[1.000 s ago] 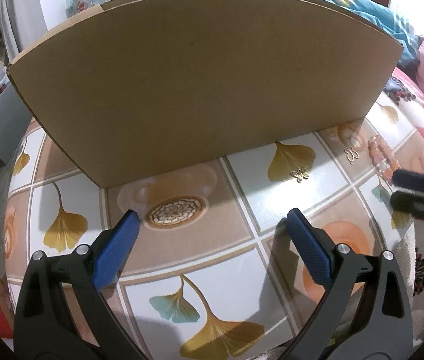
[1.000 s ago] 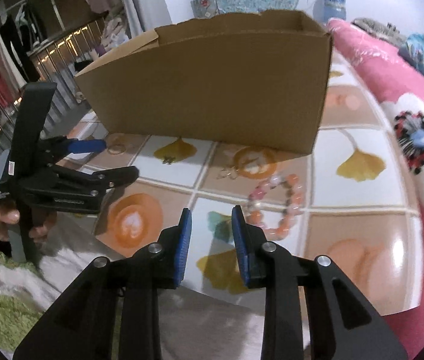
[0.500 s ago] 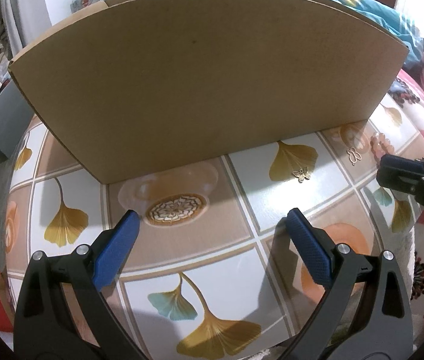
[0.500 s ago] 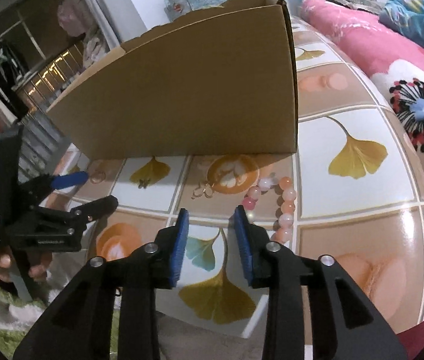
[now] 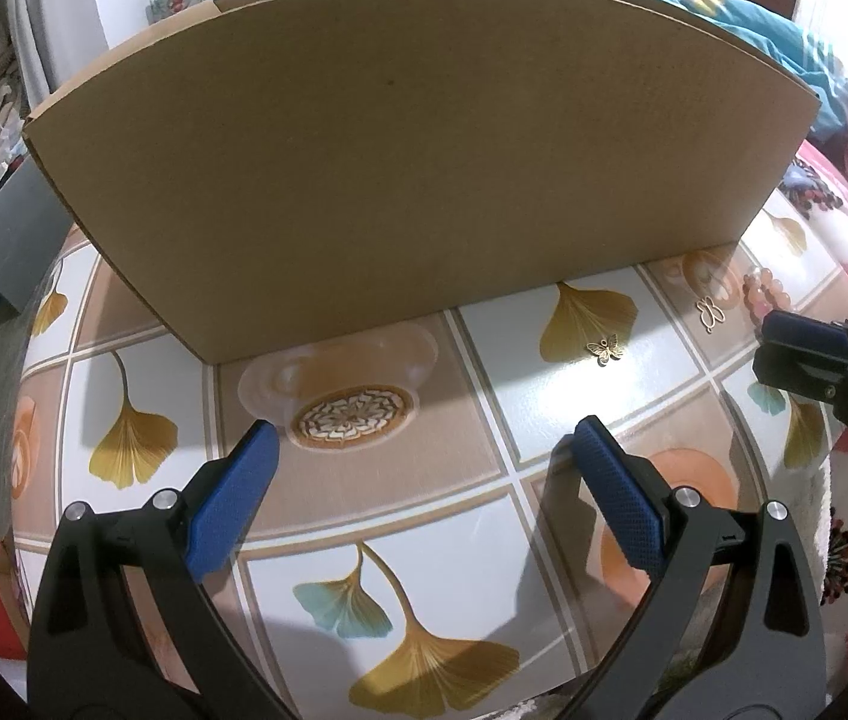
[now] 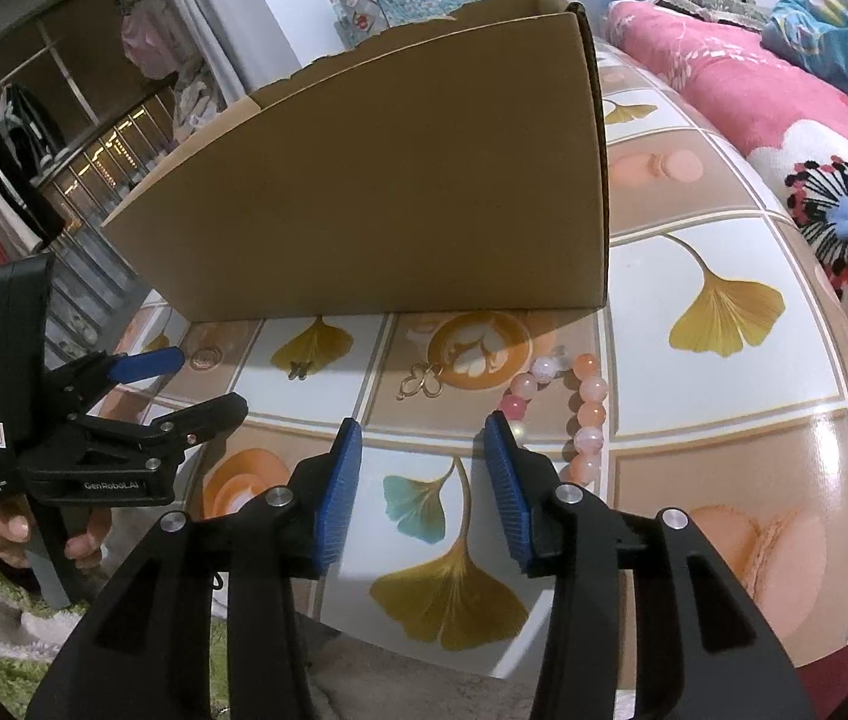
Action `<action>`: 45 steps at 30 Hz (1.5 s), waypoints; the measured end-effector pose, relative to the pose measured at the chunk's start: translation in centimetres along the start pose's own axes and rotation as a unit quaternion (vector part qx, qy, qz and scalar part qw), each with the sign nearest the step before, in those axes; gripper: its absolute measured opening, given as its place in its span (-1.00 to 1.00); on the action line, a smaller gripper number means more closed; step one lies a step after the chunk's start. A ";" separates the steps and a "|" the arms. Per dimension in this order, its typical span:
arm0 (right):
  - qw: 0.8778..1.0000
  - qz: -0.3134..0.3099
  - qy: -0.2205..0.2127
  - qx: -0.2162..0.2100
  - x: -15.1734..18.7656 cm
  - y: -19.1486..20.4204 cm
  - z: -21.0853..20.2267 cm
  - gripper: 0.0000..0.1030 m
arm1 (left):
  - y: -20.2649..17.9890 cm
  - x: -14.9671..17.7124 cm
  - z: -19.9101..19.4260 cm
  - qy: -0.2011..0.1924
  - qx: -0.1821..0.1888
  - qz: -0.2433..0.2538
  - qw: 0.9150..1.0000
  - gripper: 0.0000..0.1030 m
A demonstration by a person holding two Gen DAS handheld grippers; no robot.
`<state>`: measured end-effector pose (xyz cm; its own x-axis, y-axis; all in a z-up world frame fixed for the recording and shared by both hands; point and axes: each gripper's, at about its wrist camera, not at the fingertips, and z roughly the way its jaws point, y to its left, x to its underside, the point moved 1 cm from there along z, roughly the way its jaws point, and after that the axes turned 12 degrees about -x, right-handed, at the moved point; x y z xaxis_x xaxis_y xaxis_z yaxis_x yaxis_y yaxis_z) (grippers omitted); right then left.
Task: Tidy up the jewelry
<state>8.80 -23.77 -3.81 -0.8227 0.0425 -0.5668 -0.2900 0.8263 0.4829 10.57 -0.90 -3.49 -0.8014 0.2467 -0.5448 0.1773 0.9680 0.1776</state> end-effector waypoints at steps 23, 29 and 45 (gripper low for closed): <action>0.999 -0.021 -0.032 0.021 1.0 0.8 0.1 -0.10 | -2.9 0.3 -2.9 -0.081 0.132 0.092 0.984 -0.14; 0.998 -0.032 -0.041 0.020 1.1 0.8 0.1 -0.08 | -4.8 -0.4 -1.5 -0.057 0.122 0.112 0.985 -0.36; 0.997 -0.051 -0.056 0.017 1.9 1.1 0.0 -0.07 | -7.2 -1.4 -1.4 -0.058 0.076 0.152 0.984 -0.77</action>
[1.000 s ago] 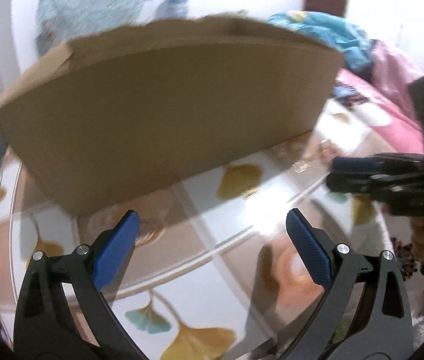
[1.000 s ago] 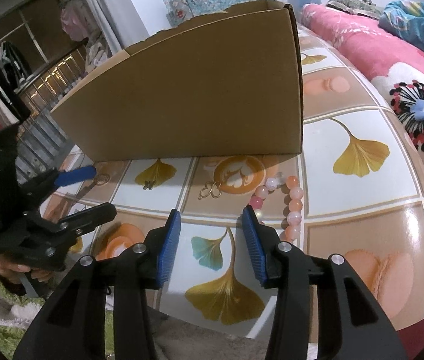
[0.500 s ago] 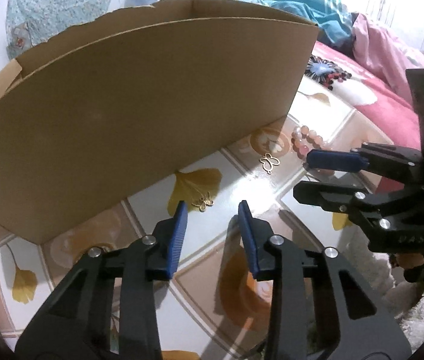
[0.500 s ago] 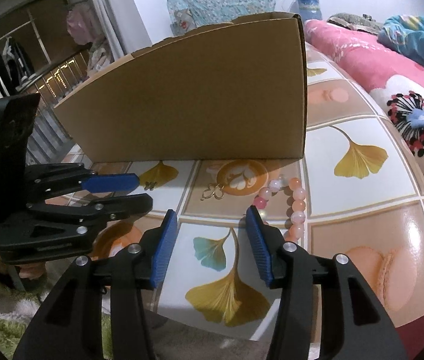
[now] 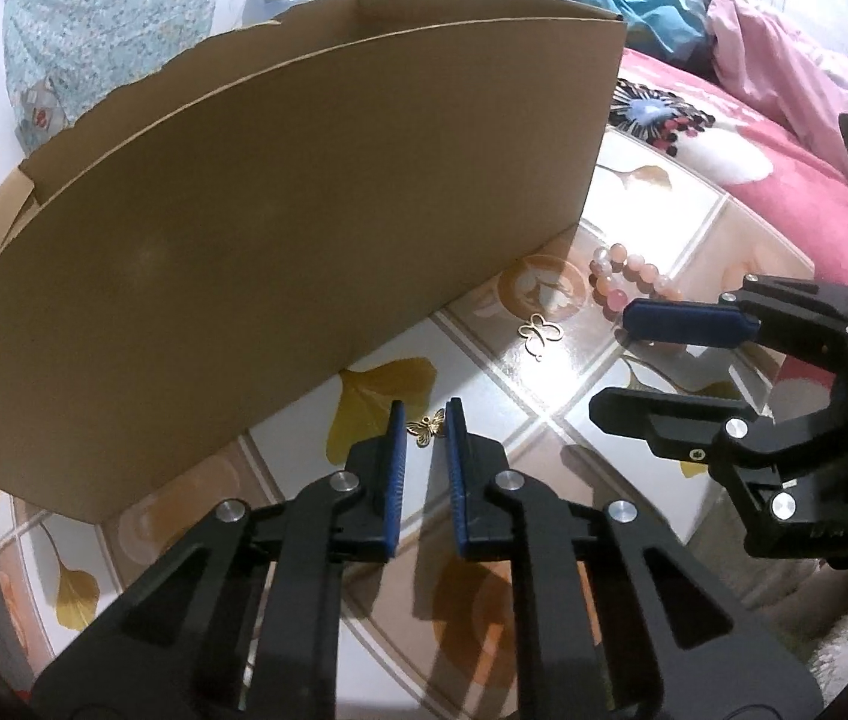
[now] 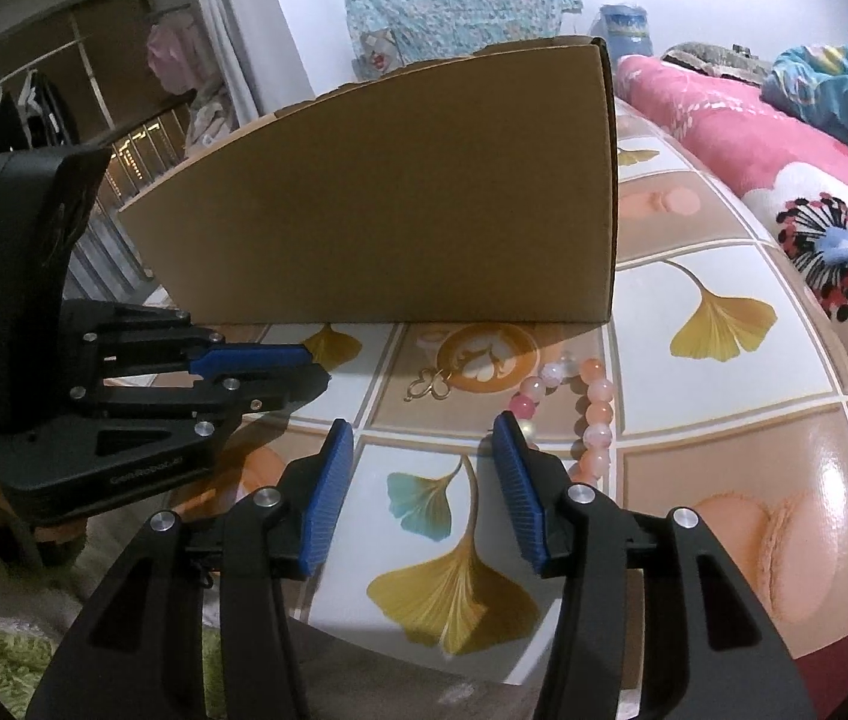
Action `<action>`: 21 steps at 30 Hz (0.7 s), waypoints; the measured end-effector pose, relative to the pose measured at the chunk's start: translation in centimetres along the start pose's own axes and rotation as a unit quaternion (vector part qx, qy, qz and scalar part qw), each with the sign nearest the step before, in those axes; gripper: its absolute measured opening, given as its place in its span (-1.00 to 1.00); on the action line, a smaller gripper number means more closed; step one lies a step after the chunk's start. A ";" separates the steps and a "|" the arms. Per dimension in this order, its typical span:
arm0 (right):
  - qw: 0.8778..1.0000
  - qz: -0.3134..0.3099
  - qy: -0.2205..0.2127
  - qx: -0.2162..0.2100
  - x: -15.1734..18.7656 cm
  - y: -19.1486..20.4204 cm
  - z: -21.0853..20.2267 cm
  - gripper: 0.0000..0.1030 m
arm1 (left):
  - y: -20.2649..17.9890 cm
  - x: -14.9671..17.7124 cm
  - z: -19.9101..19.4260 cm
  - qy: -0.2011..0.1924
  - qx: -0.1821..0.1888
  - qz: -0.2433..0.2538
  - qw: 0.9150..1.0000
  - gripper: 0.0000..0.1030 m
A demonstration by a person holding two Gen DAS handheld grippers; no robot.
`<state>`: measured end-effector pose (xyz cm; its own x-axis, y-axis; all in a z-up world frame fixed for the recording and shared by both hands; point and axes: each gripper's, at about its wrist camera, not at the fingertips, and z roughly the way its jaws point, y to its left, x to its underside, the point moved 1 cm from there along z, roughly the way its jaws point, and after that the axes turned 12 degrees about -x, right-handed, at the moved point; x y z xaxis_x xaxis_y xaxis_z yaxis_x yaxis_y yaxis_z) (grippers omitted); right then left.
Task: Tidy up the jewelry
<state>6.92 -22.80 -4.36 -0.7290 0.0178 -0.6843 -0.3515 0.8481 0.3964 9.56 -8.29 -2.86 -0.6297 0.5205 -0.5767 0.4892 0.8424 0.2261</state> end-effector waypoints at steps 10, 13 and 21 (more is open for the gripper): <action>1.000 0.000 0.002 0.002 0.2 0.4 -0.1 -0.07 | 0.0 0.1 0.0 -0.001 0.003 0.001 1.000 -0.77; 1.000 -0.001 0.006 0.007 -0.1 0.5 0.0 -0.07 | 0.4 0.5 -0.1 -0.002 0.007 -0.006 1.000 -0.77; 0.999 -0.026 0.021 0.038 -1.2 1.6 0.7 -0.07 | 2.1 1.4 -0.4 -0.010 0.023 -0.032 0.999 -0.77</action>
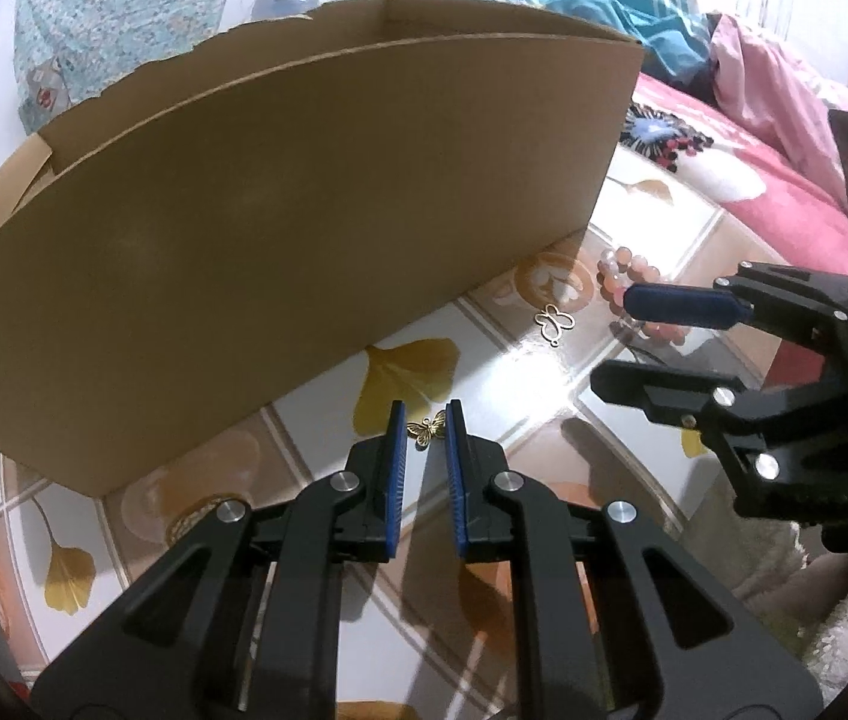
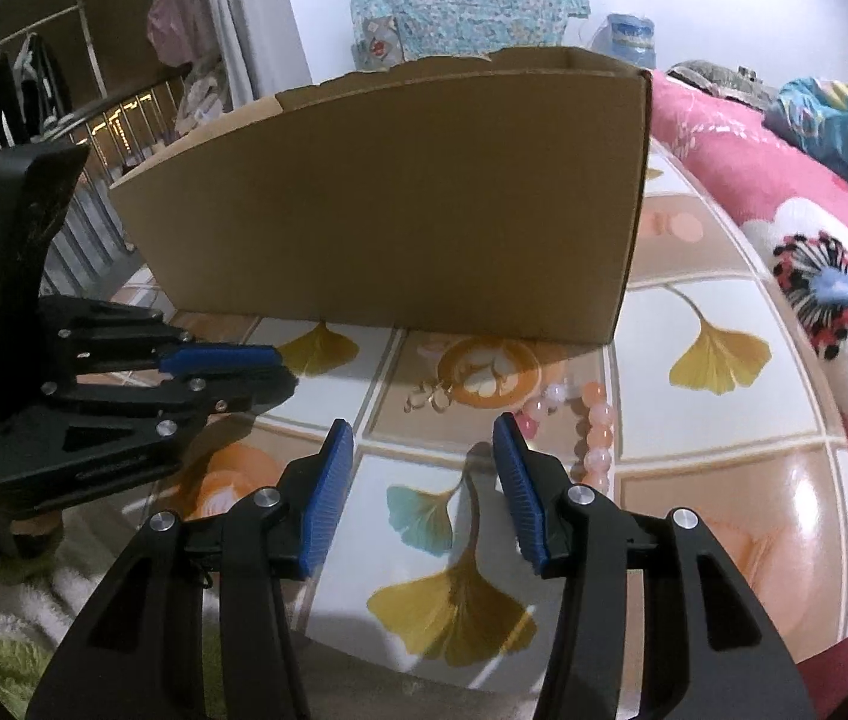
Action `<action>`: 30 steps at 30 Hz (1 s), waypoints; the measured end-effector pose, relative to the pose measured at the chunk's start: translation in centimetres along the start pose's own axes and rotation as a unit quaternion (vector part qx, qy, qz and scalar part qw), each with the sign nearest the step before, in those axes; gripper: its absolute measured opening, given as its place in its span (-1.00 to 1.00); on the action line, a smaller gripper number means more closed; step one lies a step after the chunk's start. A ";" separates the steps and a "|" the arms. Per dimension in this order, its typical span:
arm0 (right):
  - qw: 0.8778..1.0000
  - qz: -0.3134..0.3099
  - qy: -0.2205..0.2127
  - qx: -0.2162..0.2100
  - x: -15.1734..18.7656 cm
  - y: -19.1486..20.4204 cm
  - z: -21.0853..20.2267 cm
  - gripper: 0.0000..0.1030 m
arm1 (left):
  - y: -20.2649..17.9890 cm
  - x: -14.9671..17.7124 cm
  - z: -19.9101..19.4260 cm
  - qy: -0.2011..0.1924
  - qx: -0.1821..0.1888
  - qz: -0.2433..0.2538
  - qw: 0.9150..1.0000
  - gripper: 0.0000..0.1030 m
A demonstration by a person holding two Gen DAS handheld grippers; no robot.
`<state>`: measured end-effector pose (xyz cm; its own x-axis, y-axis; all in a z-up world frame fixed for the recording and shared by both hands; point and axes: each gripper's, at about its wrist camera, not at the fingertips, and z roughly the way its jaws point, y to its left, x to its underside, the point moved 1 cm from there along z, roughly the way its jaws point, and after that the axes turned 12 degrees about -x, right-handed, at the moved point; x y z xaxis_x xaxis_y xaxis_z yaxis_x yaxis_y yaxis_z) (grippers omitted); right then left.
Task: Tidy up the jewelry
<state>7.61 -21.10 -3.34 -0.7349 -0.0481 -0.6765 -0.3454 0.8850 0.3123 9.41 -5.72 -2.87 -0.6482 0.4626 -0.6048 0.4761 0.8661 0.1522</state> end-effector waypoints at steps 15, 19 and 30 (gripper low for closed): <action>0.988 -0.135 0.070 -0.012 -2.8 0.2 1.8 -0.26 | 1.7 1.1 -0.9 -0.026 0.042 -0.011 0.999 -0.77; 0.982 -0.152 0.101 -0.043 -3.5 -0.5 2.3 -0.35 | 1.7 1.3 -0.9 -0.027 0.052 -0.015 0.998 -0.77; 0.979 -0.148 0.126 -0.066 -4.0 -1.0 3.2 -0.62 | 1.6 1.2 -0.8 -0.030 0.065 -0.015 0.997 -0.77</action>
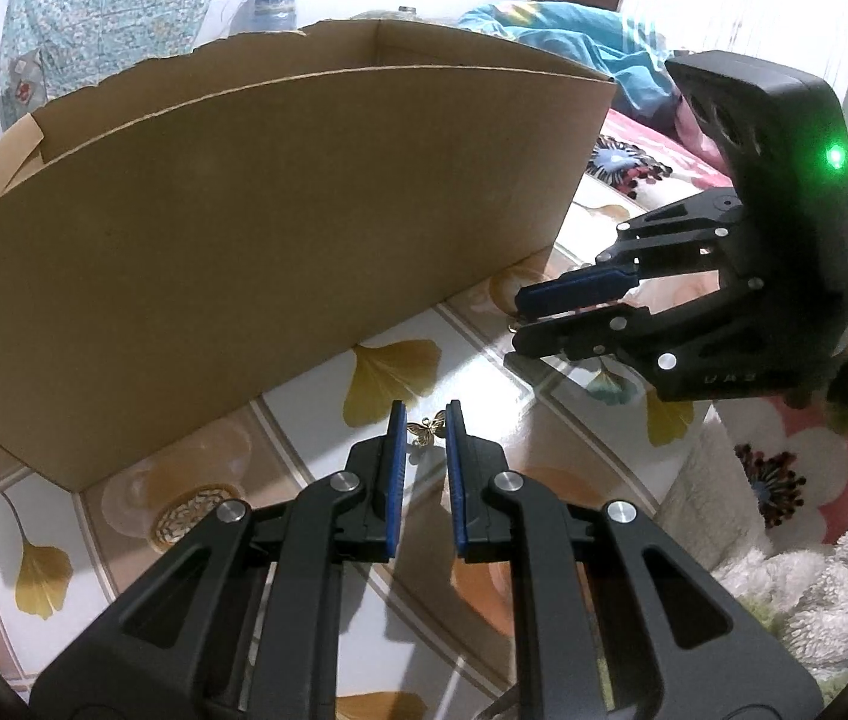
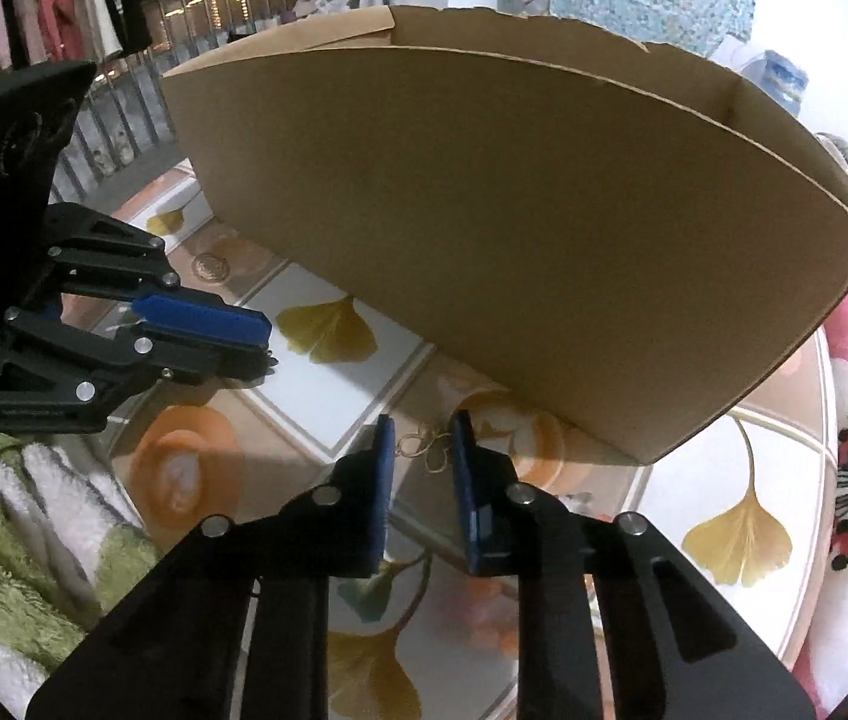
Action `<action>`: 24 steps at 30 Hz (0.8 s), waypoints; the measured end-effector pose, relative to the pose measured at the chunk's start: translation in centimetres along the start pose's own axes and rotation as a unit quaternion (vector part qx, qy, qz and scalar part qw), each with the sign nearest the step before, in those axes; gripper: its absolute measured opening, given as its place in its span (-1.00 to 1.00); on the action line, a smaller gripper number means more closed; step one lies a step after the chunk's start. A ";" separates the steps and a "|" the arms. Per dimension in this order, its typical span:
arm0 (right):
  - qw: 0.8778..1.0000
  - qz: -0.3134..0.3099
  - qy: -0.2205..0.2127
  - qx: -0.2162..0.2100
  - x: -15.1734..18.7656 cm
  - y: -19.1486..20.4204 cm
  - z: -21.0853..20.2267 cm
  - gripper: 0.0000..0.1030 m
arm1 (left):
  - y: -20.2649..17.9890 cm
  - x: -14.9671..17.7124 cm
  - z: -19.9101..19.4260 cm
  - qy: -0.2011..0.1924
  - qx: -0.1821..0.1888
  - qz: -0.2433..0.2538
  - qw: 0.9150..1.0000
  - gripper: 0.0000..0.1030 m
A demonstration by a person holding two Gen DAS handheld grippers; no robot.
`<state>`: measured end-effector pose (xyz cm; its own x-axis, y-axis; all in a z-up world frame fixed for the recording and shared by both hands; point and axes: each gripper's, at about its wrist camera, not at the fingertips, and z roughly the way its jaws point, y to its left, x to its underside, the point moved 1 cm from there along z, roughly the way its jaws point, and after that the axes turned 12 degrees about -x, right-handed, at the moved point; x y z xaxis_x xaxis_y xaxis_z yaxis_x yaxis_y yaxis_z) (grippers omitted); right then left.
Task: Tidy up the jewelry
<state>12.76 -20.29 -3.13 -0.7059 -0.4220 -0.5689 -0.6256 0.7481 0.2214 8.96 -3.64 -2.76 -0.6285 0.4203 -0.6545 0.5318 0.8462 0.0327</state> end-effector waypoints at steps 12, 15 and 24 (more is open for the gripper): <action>1.000 0.024 -0.018 -0.004 0.8 0.0 -0.8 -0.94 | -0.1 -0.2 0.0 -0.002 -0.005 0.001 1.000 -0.77; 0.999 0.025 -0.022 -0.004 0.9 0.2 -1.1 -0.94 | -0.2 -0.3 0.0 -0.003 -0.006 0.003 1.000 -0.77; 1.000 -0.003 -0.013 0.015 0.6 0.2 -1.5 -0.46 | -0.2 -0.1 -0.3 -0.003 -0.007 0.004 1.000 -0.77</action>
<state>11.72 -21.21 -2.27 -0.6938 -0.4131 -0.5899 -0.6188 0.7610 0.1947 8.77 -3.76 -2.51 -0.6212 0.4246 -0.6587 0.5288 0.8474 0.0476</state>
